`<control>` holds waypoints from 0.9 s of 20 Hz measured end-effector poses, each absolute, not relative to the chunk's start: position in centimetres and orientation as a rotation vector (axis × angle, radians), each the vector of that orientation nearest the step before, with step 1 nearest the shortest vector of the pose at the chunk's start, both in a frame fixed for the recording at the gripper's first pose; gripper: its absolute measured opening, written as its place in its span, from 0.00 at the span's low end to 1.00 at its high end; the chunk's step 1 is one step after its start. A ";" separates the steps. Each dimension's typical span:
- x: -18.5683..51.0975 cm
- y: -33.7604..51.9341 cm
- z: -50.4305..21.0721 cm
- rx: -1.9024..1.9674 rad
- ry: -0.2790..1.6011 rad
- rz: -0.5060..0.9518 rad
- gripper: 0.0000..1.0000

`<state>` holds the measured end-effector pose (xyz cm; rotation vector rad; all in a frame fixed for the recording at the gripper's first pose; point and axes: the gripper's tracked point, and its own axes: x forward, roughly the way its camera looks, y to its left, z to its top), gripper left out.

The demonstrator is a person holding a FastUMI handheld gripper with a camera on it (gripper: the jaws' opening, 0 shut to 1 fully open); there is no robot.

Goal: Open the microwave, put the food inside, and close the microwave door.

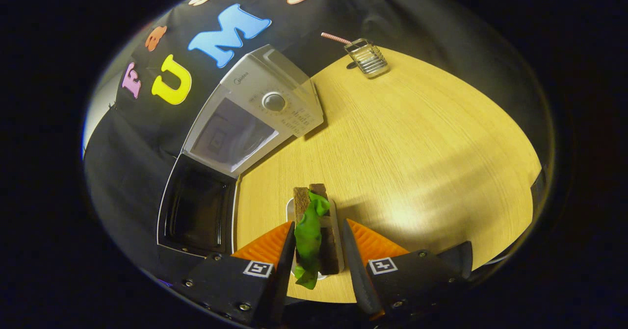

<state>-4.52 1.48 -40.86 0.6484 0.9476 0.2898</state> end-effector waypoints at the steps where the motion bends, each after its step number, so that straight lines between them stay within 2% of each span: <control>1: -4.7 1.9 -41.1 0.653 0.966 0.299 0.48; 2: -4.7 1.7 -40.6 0.649 0.976 0.310 0.39; 3: -4.6 1.5 -40.5 0.634 0.977 0.306 0.39; 4: -4.6 1.6 -40.2 0.628 0.977 0.318 0.26; 5: -4.6 1.2 -40.3 0.594 0.968 0.293 0.27; 6: -4.3 1.5 -39.9 0.579 0.959 0.287 0.17; 18: -2.6 6.3 -32.7 0.843 0.846 0.342 0.16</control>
